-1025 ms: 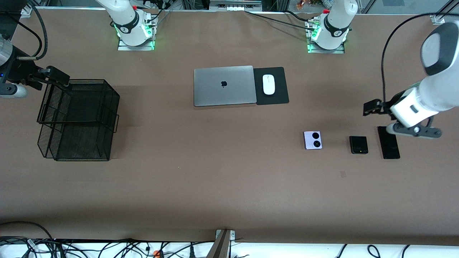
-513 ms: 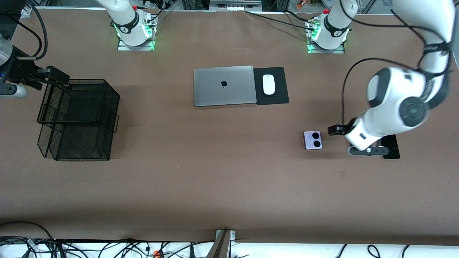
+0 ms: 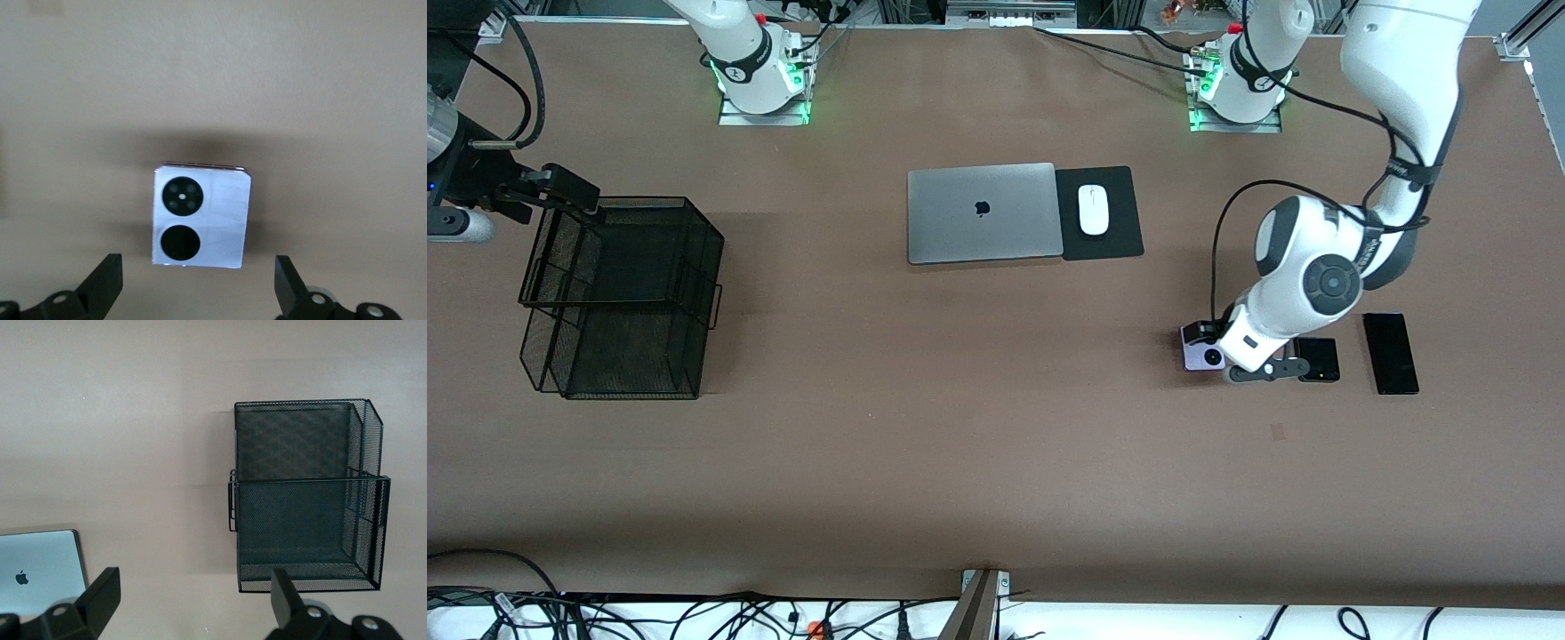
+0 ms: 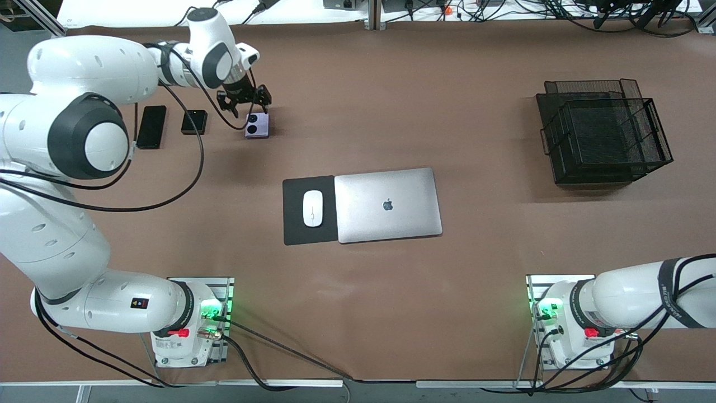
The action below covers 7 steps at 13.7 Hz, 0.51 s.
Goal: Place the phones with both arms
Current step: 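Close the left gripper on the white flip phone and lift it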
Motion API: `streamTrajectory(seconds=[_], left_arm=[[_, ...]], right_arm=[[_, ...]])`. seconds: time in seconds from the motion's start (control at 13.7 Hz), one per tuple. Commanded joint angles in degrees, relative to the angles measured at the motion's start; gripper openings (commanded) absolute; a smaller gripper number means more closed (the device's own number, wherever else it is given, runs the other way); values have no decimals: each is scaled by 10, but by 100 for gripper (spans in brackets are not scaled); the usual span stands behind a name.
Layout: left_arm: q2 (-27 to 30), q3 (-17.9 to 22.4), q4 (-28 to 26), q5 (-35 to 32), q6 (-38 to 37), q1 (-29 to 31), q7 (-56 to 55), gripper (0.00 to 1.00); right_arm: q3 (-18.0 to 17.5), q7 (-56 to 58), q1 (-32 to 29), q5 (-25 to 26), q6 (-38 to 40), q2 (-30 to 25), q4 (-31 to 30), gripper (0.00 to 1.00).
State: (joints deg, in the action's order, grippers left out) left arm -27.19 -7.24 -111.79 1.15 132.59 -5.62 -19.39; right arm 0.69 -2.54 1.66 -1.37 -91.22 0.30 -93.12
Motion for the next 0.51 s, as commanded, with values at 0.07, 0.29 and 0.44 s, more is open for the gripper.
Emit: streamTrajectory(seconds=[0.07, 0.29, 0.44], left_arm=[[-4, 3, -29, 12, 53, -8, -1, 100], [-15, 3, -29, -1, 66, -9, 6, 100], [-27, 3, -30, -32, 85, -9, 7, 100]], right_arm=[[-1, 2, -2, -3, 6, 0, 7, 100], [-1, 2, -1, -3, 5, 0, 7, 100], [-1, 2, -2, -4, 6, 0, 7, 100]])
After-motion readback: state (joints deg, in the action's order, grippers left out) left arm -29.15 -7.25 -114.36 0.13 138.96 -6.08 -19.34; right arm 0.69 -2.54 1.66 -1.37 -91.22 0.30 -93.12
